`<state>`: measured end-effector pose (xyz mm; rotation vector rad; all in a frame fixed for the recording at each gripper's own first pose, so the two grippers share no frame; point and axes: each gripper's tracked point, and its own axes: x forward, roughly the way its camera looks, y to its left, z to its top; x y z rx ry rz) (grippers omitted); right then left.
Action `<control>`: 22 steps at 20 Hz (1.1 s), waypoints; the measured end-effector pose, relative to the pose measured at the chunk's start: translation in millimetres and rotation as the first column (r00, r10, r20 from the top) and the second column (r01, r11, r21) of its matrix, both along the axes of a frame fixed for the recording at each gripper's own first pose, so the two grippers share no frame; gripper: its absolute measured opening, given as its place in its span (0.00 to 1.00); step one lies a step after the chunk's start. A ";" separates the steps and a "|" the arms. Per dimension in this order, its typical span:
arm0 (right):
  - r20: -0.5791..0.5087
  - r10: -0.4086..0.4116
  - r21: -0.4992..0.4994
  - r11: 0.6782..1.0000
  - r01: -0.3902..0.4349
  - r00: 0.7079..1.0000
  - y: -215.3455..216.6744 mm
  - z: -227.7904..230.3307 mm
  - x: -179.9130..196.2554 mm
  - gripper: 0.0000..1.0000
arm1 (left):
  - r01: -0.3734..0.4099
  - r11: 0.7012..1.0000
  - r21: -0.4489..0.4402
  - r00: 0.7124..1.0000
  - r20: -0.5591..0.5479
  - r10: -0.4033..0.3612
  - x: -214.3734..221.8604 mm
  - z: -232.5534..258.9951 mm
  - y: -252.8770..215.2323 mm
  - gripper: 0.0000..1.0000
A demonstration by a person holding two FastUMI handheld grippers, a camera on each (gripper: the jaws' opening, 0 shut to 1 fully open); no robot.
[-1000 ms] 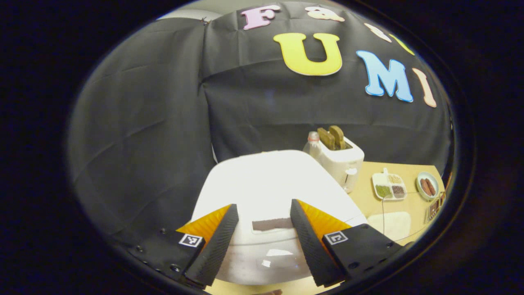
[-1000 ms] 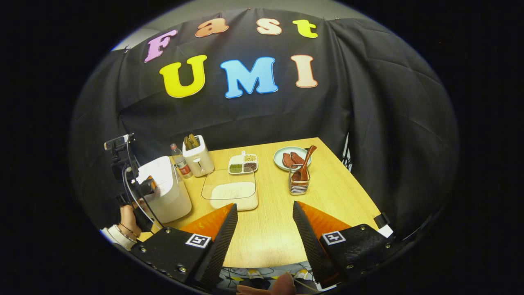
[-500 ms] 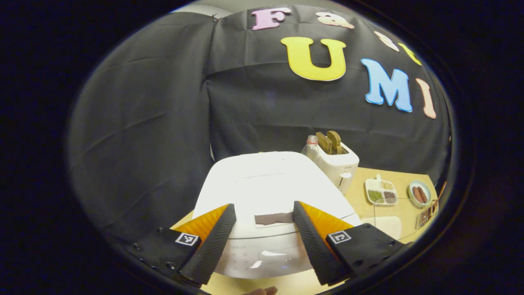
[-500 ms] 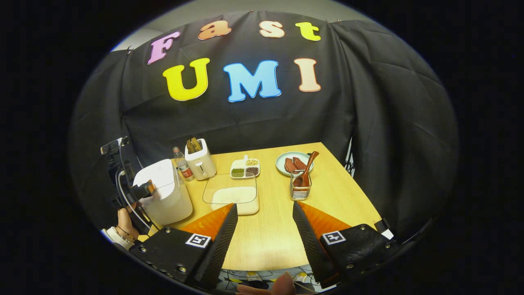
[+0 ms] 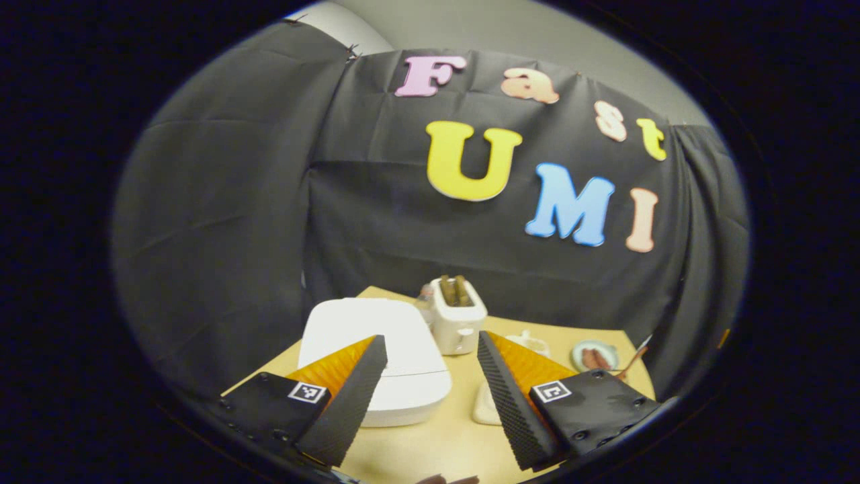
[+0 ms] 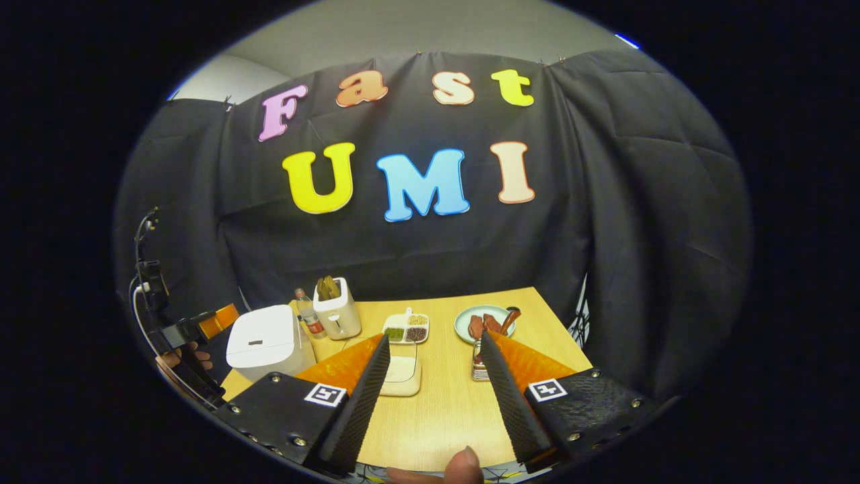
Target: Close the left gripper, press the button to open the rice cooker; take a wooden spoon from the chopstick holder with the right hand, scoop a spoonful of rice and pour it into the rice cooker, then put the wooden spoon back into the chopstick holder.
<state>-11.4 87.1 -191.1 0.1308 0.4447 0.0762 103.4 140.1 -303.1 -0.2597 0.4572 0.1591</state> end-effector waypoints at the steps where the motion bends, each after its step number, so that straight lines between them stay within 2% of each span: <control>1: 0.031 0.013 0.008 1.000 -0.014 0.999 -8.9 12.3 -0.6 0.83 | 0.025 0.999 -0.022 0.999 0.042 -0.024 -8.5 27.9 -19.5 0.96; 2: 0.073 0.022 0.016 1.000 -0.024 0.997 -20.1 29.8 -1.6 0.83 | 0.038 0.999 -0.036 0.996 0.077 -0.035 -18.7 52.4 -36.4 0.97; 3: 0.107 0.028 0.021 0.999 -0.030 0.994 -30.9 43.9 -2.5 0.83 | 0.033 0.998 -0.045 0.994 0.102 -0.028 -30.2 73.9 -49.9 0.94; 6: 0.196 0.032 0.031 0.999 -0.039 0.980 -61.0 71.6 -12.5 0.83 | 0.046 0.994 -0.097 0.988 0.150 -0.031 -75.3 123.5 -102.7 0.96; 7: 0.232 0.032 0.021 0.999 -0.038 0.972 -68.0 78.7 -14.6 0.83 | 0.048 0.995 -0.089 0.986 0.163 -0.033 -89.8 134.0 -115.6 0.97; 8: 0.263 0.036 0.005 0.999 -0.039 0.964 -71.5 83.3 -15.6 0.84 | 0.044 0.997 -0.059 0.985 0.169 -0.033 -105.5 143.9 -124.7 0.94; 9: 0.275 0.056 -0.010 0.998 -0.056 0.960 -69.7 84.1 -16.2 0.84 | 0.033 0.999 -0.012 0.984 0.175 -0.030 -119.2 153.5 -127.7 1.00; 11: 0.206 0.119 -0.021 0.993 -0.117 0.971 -57.8 72.2 -30.4 0.84 | 0.026 0.998 0.055 0.981 0.191 -0.036 -136.1 169.1 -130.5 0.96; 13: 0.232 0.128 -0.005 0.991 -0.130 0.964 -55.2 80.8 -35.0 0.85 | 0.032 0.996 0.081 0.976 0.214 -0.048 -143.7 183.8 -135.4 0.93; 15: 0.250 0.086 -0.009 0.996 -0.087 0.964 -63.8 96.5 -32.9 0.85 | 0.025 0.997 0.076 0.980 0.197 -0.040 -152.1 182.9 -129.6 0.93; 17: 0.261 0.105 -0.014 0.994 -0.105 0.960 -51.9 93.6 -36.3 0.86 | 0.016 0.998 0.065 0.979 0.203 -0.029 -151.4 185.6 -120.2 0.94; 22: 0.250 0.090 -0.037 0.996 -0.084 0.964 -33.9 97.3 -43.0 0.86 | 0.012 0.998 0.058 0.980 0.198 -0.023 -155.4 181.8 -95.1 0.94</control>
